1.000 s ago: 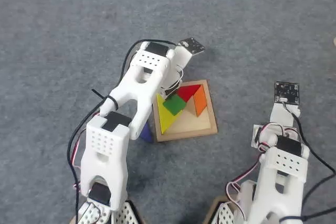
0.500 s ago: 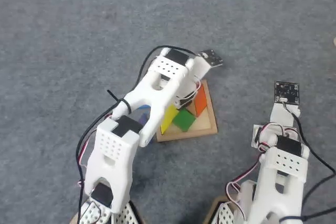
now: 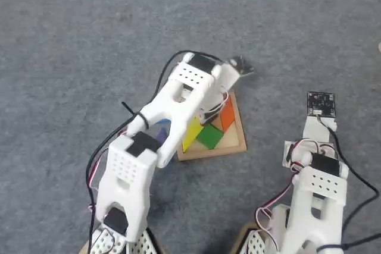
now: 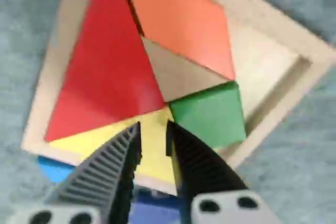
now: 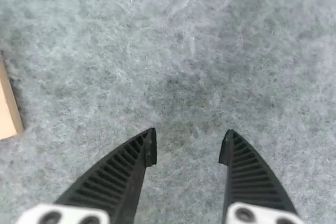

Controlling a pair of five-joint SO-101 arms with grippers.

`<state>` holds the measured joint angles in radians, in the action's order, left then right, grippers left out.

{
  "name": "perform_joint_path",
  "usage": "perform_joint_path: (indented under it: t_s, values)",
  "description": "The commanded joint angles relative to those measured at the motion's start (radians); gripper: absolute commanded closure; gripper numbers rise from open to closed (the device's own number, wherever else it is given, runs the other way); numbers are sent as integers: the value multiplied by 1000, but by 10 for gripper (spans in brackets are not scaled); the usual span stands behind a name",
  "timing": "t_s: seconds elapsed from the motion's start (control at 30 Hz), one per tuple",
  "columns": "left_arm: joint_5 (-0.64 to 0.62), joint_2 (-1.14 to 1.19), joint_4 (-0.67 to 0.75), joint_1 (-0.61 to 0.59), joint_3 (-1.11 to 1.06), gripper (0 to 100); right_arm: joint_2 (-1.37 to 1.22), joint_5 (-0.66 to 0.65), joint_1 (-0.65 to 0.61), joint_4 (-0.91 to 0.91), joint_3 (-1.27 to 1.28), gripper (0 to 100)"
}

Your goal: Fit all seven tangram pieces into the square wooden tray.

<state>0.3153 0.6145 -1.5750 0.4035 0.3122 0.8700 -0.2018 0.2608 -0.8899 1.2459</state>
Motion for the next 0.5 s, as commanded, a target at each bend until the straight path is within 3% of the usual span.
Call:
perform_joint_path:
  t_s: [0.0, 0.17, 0.47]
  values:
    - [-17, -190, -15, -8, 56, 917, 2, 12, -5, 1, -43, 786]
    - [-133, -364, 3, -133, 28, 917, 2, 5, -7, -5, -43, 786]
    - [-150, -494, 321, -431, -473, 916, 1, -52, -7, -51, -91, 785]
